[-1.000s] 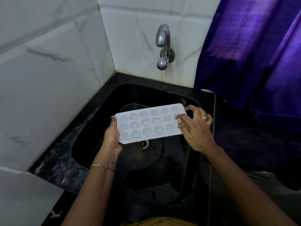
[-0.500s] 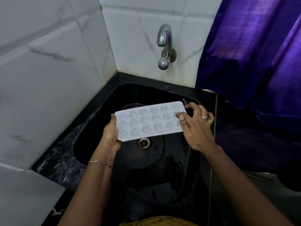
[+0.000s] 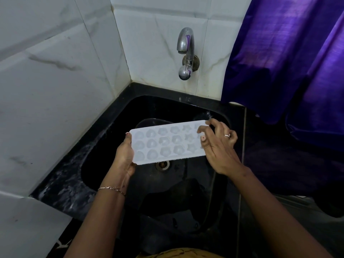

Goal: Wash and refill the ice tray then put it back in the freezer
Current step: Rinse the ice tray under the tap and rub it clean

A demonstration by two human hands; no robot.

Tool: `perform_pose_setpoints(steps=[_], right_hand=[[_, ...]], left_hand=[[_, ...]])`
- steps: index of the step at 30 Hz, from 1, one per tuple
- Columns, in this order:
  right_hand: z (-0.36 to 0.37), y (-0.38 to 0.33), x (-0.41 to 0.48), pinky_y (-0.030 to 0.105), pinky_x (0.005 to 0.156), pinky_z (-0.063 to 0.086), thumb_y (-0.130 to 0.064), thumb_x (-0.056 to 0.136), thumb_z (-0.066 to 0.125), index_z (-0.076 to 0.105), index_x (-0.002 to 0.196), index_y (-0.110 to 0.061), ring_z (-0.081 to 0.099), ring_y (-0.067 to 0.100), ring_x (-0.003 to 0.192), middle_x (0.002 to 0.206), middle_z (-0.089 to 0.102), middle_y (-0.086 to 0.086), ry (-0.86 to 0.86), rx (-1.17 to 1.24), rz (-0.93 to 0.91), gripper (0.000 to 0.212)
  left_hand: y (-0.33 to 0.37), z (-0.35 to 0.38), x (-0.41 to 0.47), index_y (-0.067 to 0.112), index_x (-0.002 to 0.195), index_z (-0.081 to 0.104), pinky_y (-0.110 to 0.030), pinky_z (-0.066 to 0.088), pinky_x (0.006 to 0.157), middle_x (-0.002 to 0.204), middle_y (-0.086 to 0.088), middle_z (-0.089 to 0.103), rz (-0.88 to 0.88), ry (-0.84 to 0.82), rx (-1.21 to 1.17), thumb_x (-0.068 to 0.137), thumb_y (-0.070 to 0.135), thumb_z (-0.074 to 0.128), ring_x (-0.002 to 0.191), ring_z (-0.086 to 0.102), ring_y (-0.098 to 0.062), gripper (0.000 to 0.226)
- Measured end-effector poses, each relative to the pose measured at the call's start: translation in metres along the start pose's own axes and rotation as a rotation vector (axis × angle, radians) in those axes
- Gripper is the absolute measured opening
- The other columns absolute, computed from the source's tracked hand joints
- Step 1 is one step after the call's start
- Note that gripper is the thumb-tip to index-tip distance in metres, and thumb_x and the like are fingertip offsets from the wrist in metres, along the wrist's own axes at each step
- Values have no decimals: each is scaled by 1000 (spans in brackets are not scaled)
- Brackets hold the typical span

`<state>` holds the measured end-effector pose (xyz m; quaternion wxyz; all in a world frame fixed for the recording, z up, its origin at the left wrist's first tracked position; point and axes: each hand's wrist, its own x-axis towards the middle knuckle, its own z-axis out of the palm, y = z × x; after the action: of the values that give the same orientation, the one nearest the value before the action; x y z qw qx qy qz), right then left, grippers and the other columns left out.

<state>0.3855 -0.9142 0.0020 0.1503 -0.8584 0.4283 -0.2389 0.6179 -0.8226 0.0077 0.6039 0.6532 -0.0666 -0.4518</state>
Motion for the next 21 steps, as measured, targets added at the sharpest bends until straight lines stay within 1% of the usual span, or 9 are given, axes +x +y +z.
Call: perform_pose_setpoints(steps=[3, 6, 10, 13, 15, 17, 18, 19, 21], right_hand=[[2, -7, 5, 36, 105, 0, -55, 97, 4, 61, 109, -39, 13, 3, 130, 139, 29, -11, -41, -50, -66, 60], [4, -8, 10, 40, 107, 0, -59, 95, -1, 67, 105, -39, 14, 7, 132, 140, 29, -10, -41, -71, -51, 71], [3, -10, 15, 38, 107, -5, -64, 92, -6, 72, 102, -37, 13, 6, 132, 136, 30, -12, -40, -24, -32, 83], [5, -10, 16, 42, 110, -5, -64, 92, -5, 72, 100, -38, 17, 8, 131, 131, 33, -11, 0, -32, 12, 83], [8, -10, 16, 49, 112, -2, -65, 92, -5, 72, 100, -38, 18, 10, 132, 132, 32, -11, 10, -46, 36, 81], [8, -11, 16, 51, 113, -1, -65, 92, -3, 72, 100, -38, 16, 11, 134, 135, 30, -12, 4, -27, 38, 80], [8, -11, 17, 51, 113, 3, -65, 92, -2, 72, 100, -37, 15, 10, 134, 138, 30, -11, 1, 5, 31, 80], [6, -10, 17, 49, 113, 10, -64, 93, 1, 72, 100, -35, 15, 10, 135, 140, 28, -11, -4, 54, 19, 78], [0, -9, 20, 42, 103, 30, -63, 93, 8, 74, 100, -30, 14, 6, 133, 143, 26, -10, -19, 169, -2, 74]], left_hand=[[0, 4, -2, 19, 93, 64, -36, 53, 62, 84, -1, 72, 4, -4, 1, 102, 44, 34, 78, 69, -23, 40], [1, 8, -2, 19, 91, 63, -36, 53, 62, 84, -2, 71, 9, -5, -11, 103, 42, 34, 77, 68, -23, 40], [1, 8, 0, 17, 94, 63, -35, 52, 62, 88, -3, 70, 2, -11, -25, 103, 41, 32, 78, 67, -23, 40], [3, 10, 1, 16, 95, 63, -35, 52, 60, 88, -4, 70, -6, -25, -41, 103, 42, 31, 78, 68, -23, 42], [5, 11, 1, 17, 95, 64, -34, 53, 58, 87, -3, 71, -3, -36, -35, 103, 44, 30, 76, 68, -22, 43], [8, 10, 1, 18, 96, 64, -31, 54, 53, 86, -2, 71, 7, -43, -21, 103, 44, 30, 75, 69, -21, 43], [9, 9, 2, 18, 97, 64, -30, 54, 52, 86, -2, 71, 11, -47, -17, 103, 45, 30, 75, 69, -21, 43], [9, 9, 2, 18, 98, 64, -30, 54, 52, 86, -2, 72, 10, -51, -18, 103, 45, 30, 75, 69, -21, 44], [9, 9, 2, 17, 97, 65, -31, 54, 55, 85, -1, 73, -1, -64, -24, 103, 45, 31, 75, 70, -21, 44]])
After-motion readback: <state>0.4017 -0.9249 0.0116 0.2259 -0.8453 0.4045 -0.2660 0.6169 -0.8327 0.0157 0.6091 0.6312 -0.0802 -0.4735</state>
